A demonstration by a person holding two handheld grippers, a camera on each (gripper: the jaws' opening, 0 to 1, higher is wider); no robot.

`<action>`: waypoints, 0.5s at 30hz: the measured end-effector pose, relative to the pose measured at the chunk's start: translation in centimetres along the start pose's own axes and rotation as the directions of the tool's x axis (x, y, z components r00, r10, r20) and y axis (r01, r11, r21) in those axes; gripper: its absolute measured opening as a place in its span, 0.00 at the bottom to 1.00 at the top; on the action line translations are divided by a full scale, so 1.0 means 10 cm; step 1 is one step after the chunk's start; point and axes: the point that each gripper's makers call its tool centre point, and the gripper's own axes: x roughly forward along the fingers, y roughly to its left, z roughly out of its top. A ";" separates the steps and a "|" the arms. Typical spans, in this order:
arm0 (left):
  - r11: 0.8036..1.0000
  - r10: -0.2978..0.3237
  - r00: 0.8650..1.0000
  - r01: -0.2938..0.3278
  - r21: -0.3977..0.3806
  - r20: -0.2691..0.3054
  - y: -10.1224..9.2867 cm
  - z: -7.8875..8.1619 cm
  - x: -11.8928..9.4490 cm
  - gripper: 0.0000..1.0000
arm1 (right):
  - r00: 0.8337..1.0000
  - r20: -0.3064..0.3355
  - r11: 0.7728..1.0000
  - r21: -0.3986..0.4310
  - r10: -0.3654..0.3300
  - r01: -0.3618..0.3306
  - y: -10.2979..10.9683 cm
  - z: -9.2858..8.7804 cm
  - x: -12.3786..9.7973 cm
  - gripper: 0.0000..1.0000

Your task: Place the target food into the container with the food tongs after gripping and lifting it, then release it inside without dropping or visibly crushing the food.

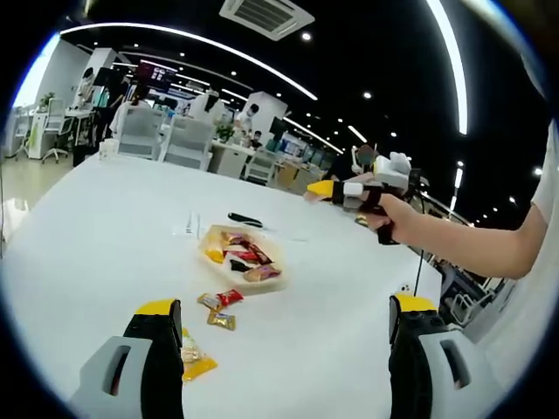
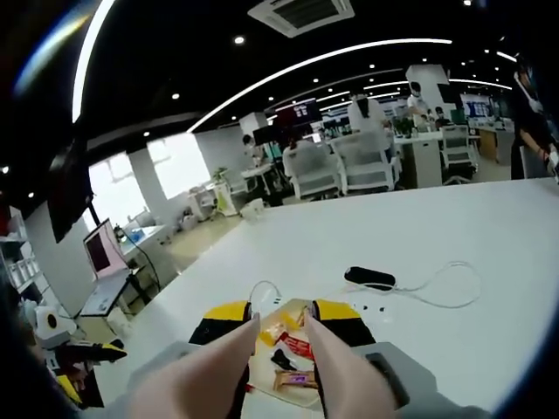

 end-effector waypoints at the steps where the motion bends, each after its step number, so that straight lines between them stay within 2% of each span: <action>1: 1.000 0.000 1.000 0.000 0.000 0.000 0.00 0.00 0.00 0.99 | 1.000 -0.002 1.000 0.000 0.001 -0.001 0.00 0.00 0.00 0.27; 15: 1.000 0.003 1.000 -0.003 -0.005 -0.007 0.08 -0.06 0.02 0.99 | 0.999 -0.043 1.000 0.008 0.007 -0.007 0.12 -0.24 0.03 0.27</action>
